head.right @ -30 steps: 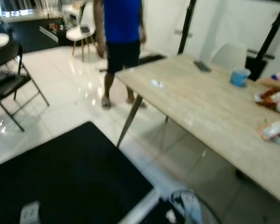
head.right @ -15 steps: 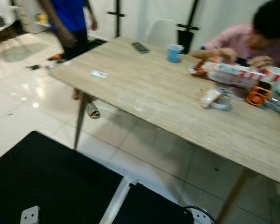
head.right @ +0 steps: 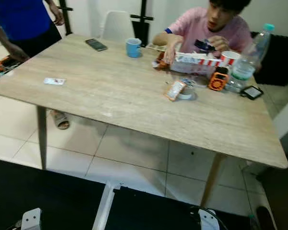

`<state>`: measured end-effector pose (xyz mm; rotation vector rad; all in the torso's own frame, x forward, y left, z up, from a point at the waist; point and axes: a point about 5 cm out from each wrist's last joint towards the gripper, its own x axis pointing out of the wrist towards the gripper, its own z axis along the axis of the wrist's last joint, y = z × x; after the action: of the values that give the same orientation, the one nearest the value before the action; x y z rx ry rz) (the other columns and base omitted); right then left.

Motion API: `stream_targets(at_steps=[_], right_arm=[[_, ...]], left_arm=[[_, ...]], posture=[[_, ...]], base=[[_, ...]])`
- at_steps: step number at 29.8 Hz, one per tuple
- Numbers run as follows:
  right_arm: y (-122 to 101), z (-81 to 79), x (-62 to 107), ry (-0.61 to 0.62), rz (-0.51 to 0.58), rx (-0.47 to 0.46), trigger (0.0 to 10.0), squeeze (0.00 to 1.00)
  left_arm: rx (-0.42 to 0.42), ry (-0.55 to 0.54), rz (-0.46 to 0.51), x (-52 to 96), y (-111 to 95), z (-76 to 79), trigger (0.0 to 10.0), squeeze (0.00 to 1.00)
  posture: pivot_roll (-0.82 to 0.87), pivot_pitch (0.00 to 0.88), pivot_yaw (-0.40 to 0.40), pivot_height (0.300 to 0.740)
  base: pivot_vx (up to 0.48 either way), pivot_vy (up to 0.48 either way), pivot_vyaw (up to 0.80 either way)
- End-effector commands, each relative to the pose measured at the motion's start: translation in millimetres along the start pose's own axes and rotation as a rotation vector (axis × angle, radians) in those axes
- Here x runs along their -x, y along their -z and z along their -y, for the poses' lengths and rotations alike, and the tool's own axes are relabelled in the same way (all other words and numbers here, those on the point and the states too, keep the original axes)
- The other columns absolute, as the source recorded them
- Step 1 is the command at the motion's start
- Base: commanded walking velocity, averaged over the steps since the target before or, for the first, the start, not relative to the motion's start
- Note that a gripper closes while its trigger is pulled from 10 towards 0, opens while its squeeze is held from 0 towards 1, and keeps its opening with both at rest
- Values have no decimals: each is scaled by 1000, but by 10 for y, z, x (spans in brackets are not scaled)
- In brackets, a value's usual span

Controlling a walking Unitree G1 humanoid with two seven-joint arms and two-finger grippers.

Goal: Restocking fridge

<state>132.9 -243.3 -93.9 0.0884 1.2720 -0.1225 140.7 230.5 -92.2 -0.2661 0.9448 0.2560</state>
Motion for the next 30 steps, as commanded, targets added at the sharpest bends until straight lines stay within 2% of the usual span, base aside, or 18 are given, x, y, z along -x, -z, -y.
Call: stream_targets(at_steps=[1,11,15,18,23,30], right_arm=[[-39,11,3,15,10,-13,10000,0],[-107,53,13,79,16,-58,10000,0],[-276,32,25,82,60,-95,10000,0],[-309,27,28,87,72,-113,10000,0],[-304,9,23,89,69,-103,10000,0],[-239,35,19,104,60,-114,10000,0]], left_arm=[[1,-19,-12,8,30,-22,10000,0],[-1,-53,-4,-6,13,13,10000,0],[-12,-40,3,-22,-50,23,10000,0],[-23,-41,-1,-19,-60,-1,10000,0],[-8,-59,-23,14,15,-92,10000,0],[37,-60,-57,46,151,-107,10000,0]], posture=[[13,0,-21,740],[34,0,-18,740],[41,0,-5,740],[46,0,-5,740],[40,0,-5,740],[9,0,2,740]], base=[[0,0,-750],[0,0,-749],[0,0,-744],[0,0,-744],[0,0,-744],[0,0,-744]])
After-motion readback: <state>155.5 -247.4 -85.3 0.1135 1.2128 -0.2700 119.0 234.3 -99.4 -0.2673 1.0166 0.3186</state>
